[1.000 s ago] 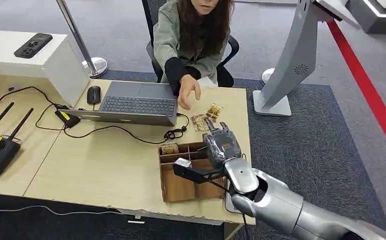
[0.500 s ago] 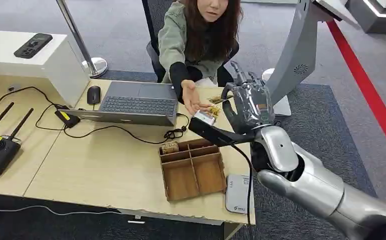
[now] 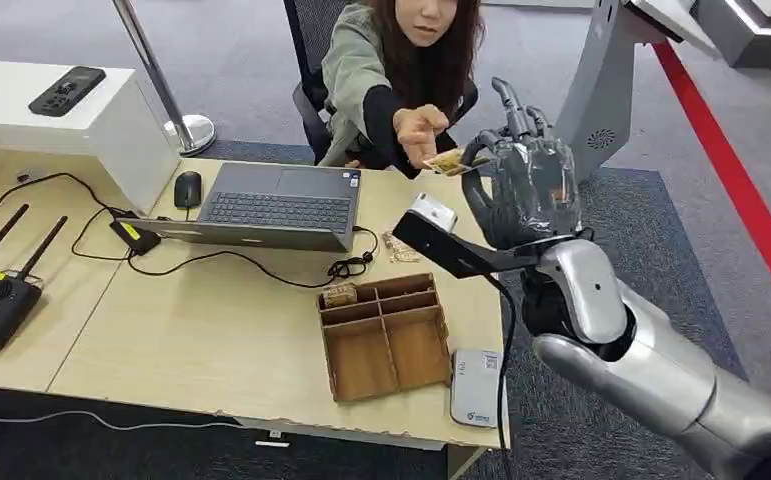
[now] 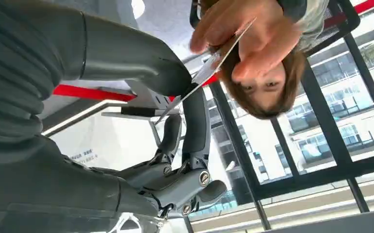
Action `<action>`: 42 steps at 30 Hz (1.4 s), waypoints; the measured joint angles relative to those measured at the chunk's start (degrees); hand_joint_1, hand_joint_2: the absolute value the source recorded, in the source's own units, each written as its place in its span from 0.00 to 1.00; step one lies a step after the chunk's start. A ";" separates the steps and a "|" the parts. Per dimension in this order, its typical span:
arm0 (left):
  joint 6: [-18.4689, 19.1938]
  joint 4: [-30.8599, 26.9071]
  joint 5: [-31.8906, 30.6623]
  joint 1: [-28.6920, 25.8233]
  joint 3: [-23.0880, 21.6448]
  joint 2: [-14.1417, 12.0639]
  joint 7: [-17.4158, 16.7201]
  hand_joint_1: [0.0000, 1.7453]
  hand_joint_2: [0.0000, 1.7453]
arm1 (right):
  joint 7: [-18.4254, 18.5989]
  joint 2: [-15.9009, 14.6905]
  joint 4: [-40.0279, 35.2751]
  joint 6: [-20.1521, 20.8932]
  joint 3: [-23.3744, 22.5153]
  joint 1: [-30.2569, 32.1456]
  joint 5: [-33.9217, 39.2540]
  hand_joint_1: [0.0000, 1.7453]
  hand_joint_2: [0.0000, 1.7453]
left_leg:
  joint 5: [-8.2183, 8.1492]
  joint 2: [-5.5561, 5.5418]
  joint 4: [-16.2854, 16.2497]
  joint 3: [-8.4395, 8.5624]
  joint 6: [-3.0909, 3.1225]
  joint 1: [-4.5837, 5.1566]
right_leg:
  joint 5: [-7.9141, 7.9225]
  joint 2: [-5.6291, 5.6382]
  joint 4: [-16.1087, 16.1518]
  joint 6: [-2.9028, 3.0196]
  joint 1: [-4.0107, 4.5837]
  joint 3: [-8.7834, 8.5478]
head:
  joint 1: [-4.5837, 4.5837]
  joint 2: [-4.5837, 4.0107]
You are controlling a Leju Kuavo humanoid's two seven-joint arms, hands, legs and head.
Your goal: Pass the card to the sensor for recognition and then transmit it.
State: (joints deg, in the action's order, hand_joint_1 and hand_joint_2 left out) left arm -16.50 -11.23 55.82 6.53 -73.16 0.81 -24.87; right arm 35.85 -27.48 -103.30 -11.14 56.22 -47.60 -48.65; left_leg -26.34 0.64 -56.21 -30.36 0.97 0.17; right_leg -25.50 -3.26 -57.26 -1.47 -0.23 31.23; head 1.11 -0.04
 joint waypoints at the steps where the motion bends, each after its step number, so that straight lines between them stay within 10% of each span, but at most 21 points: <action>1: 0.15 -0.09 -0.37 0.10 0.00 0.00 0.00 0.00 0.00 | -0.15 0.90 1.17 -0.46 0.30 -0.01 0.00 1.00 1.00 | 0.00 0.00 0.00 0.01 0.00 0.00 | 0.00 0.00 0.00 0.00 0.00 -0.01 | 0.00 0.00; 14: 0.90 -0.37 -0.81 0.51 0.00 0.39 -0.92 0.00 0.00 | -3.48 10.23 16.87 -4.57 2.86 0.11 2.99 1.00 1.00 | 0.05 -0.01 0.00 -0.07 -0.01 -0.02 | 0.01 -0.06 -0.01 0.00 0.02 0.06 | 0.00 0.00; 15: 0.90 -0.37 -0.81 0.52 0.00 0.44 -0.92 0.00 0.00 | -3.63 10.75 17.71 -4.72 2.91 0.12 3.10 0.83 1.00 | 0.05 -0.01 0.00 -0.07 -0.01 -0.01 | 0.00 -0.06 -0.01 0.00 0.02 0.08 | -0.02 0.00; 16: 0.90 -0.37 -0.81 0.51 -0.02 0.48 -0.92 0.00 0.00 | -3.87 11.19 18.43 -4.92 2.93 0.13 3.32 0.16 1.00 | 0.05 -0.01 0.00 -0.10 -0.01 -0.01 | 0.00 -0.06 0.00 0.00 0.01 0.09 | 0.00 0.00; 17: 0.90 -0.37 -0.81 0.49 -0.02 0.48 -0.92 0.00 0.00 | -4.17 11.59 19.13 -5.20 2.97 0.13 3.50 0.00 1.00 | 0.04 -0.02 0.00 -0.11 -0.01 -0.01 | 0.00 -0.06 0.00 0.00 0.01 0.10 | 0.00 0.00; 20: 0.90 -0.37 -0.85 0.53 -0.02 0.48 -0.92 0.00 0.00 | -4.76 12.68 21.01 -6.23 3.24 0.14 3.98 0.00 1.00 | 0.03 -0.01 0.00 -0.11 0.00 -0.01 | 0.00 -0.05 0.00 0.00 0.01 0.13 | 0.00 0.00; 21: 0.85 -0.37 -0.88 0.55 -0.02 0.48 -0.92 0.00 0.00 | -4.83 12.96 21.51 -7.19 3.21 0.24 4.30 0.00 0.00 | 0.03 -0.01 0.00 -0.11 0.00 -0.01 | 0.00 -0.05 0.00 0.00 0.01 0.13 | -0.02 0.00; 30: 0.79 -0.37 -1.16 0.42 -0.04 0.50 -2.03 0.00 0.00 | -6.79 13.01 21.43 -24.78 -0.39 4.11 5.79 0.00 0.00 | 0.04 0.00 0.00 -0.03 -0.01 -0.01 | 0.02 -0.05 0.02 0.01 0.01 0.09 | -0.02 0.00; 36: -0.96 -0.37 -1.25 0.18 -0.07 0.77 -3.54 0.00 0.00 | -25.68 15.24 13.07 -26.80 -13.17 16.98 13.30 0.00 0.00 | 0.02 -0.07 0.00 0.00 0.00 -0.02 | -0.01 -0.09 0.05 0.00 0.02 0.06 | -0.02 0.00; 37: -1.55 -0.37 -1.40 0.11 -0.07 0.83 -3.91 0.00 0.00 | -29.08 16.14 11.58 -26.80 -15.64 19.59 16.36 0.00 1.00 | 0.01 -0.10 0.00 -0.01 0.01 -0.02 | -0.02 -0.09 0.05 0.01 0.02 0.05 | -0.02 0.00; 42: -2.16 -0.37 -2.58 -0.10 -0.26 1.05 -6.30 0.00 0.00 | -40.27 19.90 5.84 -26.80 -26.63 32.67 29.12 0.00 1.00 | -0.02 -0.06 0.00 -0.04 -0.01 -0.04 | -0.04 -0.07 0.06 -0.01 0.03 0.10 | 0.00 0.00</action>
State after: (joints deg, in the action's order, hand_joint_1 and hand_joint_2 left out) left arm -18.67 -11.61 53.24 6.43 -73.42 1.86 -31.17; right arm -4.42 -7.58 -97.46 -37.94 29.59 -14.93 -19.54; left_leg -26.36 0.58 -56.21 -30.40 0.96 0.13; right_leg -25.54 -3.33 -57.20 -1.48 -0.21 31.32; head 1.11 -0.04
